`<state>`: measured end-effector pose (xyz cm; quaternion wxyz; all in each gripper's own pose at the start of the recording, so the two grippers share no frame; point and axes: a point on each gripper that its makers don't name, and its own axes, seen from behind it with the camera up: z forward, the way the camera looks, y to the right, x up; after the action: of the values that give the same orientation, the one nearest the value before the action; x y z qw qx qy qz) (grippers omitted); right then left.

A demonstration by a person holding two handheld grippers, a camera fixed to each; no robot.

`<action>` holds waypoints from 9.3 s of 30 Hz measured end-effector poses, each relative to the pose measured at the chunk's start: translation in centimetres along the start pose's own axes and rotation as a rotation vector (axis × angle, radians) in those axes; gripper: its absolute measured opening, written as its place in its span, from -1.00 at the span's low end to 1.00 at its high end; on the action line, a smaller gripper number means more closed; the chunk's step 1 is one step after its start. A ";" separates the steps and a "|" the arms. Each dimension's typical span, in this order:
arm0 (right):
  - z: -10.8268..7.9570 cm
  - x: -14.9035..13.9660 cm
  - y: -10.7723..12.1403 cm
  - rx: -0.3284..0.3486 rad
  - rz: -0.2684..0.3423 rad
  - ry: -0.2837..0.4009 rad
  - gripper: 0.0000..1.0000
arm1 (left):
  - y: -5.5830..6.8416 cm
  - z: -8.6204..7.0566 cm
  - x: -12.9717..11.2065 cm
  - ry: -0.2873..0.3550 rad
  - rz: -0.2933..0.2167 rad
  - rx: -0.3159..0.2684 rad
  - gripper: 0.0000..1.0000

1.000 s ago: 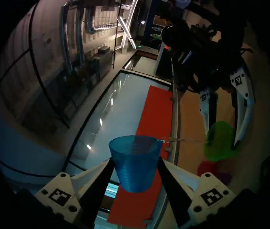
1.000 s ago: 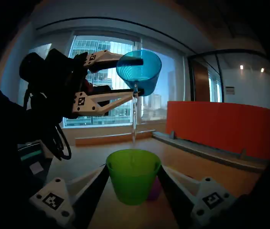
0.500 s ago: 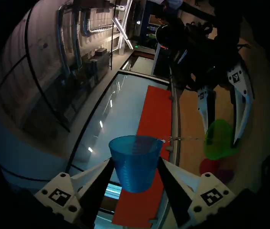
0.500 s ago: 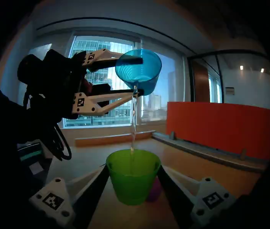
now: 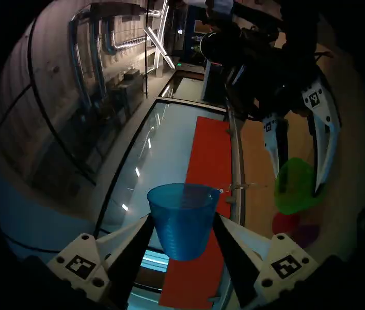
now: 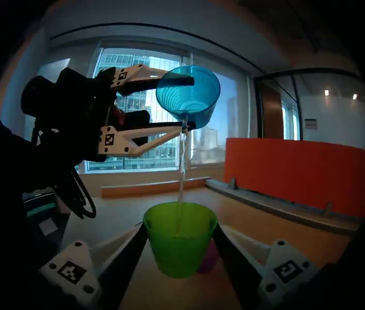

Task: Pour water

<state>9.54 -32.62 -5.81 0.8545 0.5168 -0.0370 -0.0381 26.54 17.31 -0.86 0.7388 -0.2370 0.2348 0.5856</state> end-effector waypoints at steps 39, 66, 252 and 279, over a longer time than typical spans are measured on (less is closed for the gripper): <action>-0.4 0.3 0.3 -0.006 -0.005 0.008 0.79 | -1.0 0.2 0.8 0.004 0.192 0.030 0.61; -0.3 0.4 0.3 -0.008 -0.005 0.014 0.79 | -1.1 0.1 1.0 0.008 0.223 0.033 0.61; -4.6 -10.7 5.8 -0.059 0.042 -0.385 0.82 | 29.3 -7.5 -13.7 -0.547 -1.146 -0.595 0.63; -4.5 -12.3 6.5 -0.073 0.064 -0.402 0.82 | 32.9 -7.6 -15.2 -0.578 -1.179 -0.627 0.64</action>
<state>-2.02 -24.40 -2.39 0.8488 0.4660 -0.2218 -0.1146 -9.26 7.74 0.23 0.8613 -0.3608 -0.3153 0.1693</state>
